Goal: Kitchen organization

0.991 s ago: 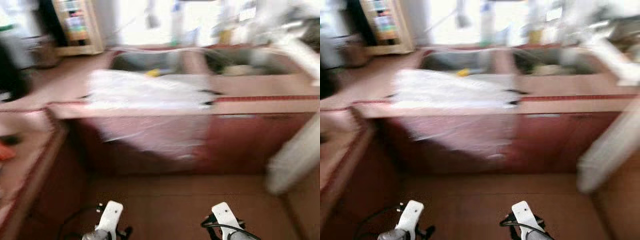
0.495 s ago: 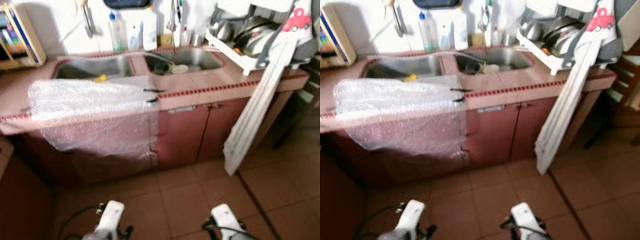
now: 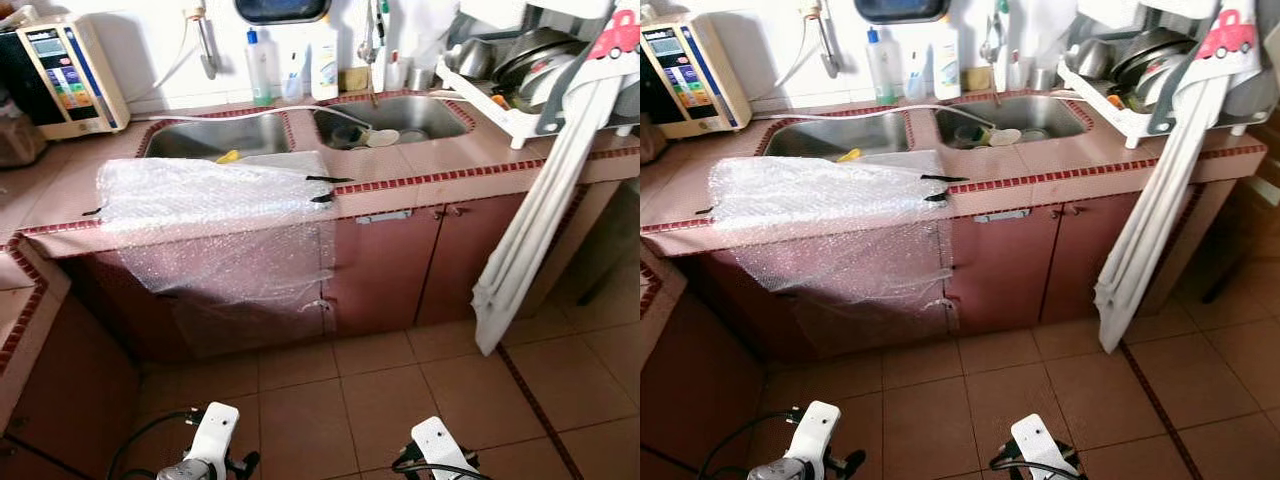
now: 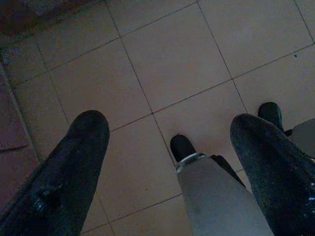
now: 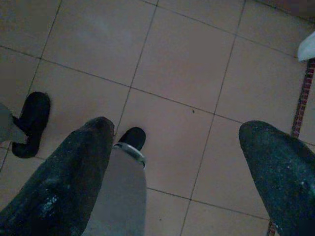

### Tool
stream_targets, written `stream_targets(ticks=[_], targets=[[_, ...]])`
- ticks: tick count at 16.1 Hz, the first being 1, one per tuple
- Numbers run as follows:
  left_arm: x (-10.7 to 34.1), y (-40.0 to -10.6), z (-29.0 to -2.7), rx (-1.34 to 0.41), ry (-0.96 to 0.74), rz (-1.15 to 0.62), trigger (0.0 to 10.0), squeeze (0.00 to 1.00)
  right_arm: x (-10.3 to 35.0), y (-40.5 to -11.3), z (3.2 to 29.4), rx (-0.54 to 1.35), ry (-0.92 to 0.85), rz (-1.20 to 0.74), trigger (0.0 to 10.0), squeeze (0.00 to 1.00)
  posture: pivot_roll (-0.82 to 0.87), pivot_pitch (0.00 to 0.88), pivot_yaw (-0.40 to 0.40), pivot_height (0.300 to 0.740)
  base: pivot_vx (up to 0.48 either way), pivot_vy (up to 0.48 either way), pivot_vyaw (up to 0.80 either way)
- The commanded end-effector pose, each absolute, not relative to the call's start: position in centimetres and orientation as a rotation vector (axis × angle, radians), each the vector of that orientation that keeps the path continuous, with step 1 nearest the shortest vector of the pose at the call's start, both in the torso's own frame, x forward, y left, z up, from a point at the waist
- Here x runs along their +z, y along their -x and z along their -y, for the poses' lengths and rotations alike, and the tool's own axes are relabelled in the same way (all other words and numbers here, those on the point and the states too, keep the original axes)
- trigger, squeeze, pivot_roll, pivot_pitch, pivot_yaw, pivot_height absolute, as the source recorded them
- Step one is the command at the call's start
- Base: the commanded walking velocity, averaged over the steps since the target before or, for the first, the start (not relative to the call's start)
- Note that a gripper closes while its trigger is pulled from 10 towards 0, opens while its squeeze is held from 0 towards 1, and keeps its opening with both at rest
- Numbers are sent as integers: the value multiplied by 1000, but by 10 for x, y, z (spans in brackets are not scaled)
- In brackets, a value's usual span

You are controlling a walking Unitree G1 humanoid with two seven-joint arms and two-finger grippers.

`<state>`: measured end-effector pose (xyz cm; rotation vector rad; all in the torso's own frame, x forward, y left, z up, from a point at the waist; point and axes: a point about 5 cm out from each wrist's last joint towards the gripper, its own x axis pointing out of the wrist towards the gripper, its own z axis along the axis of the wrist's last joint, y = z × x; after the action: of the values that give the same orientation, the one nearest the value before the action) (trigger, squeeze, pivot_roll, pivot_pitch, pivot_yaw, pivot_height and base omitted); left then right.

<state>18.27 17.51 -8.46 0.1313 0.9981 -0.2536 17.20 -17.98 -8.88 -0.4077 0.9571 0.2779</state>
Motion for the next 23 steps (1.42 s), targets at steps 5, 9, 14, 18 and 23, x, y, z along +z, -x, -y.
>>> stream_targets(ticks=[5, 9, 14, 18, 23], targets=[[-80, -192, -171, -292, -142, -971, 10000, 0, -89, -173, 175, 306, 430, -942, 10000, 0, -65, 0, 80, 740, 387, 0, 0], [-78, -196, -169, -308, -143, -957, 10000, 0, -90, -170, 177, 328, 480, -946, 10000, 0, -63, 0, 79, 740, 399, 0, 0], [-77, -198, -167, -318, -145, -954, 10000, 0, -89, -173, 173, 349, 506, -931, 10000, 0, -61, 0, 79, 740, 401, 0, 0], [-76, -198, -168, -316, -141, -945, 10000, 0, -90, -171, 172, 379, 548, -932, 10000, 0, -52, 0, 76, 740, 83, 0, 0], [-77, -197, -169, -324, -147, -952, 10000, 0, -90, -170, 173, 390, 560, -943, 10000, 0, -45, 0, 67, 740, 0, -98, -244]])
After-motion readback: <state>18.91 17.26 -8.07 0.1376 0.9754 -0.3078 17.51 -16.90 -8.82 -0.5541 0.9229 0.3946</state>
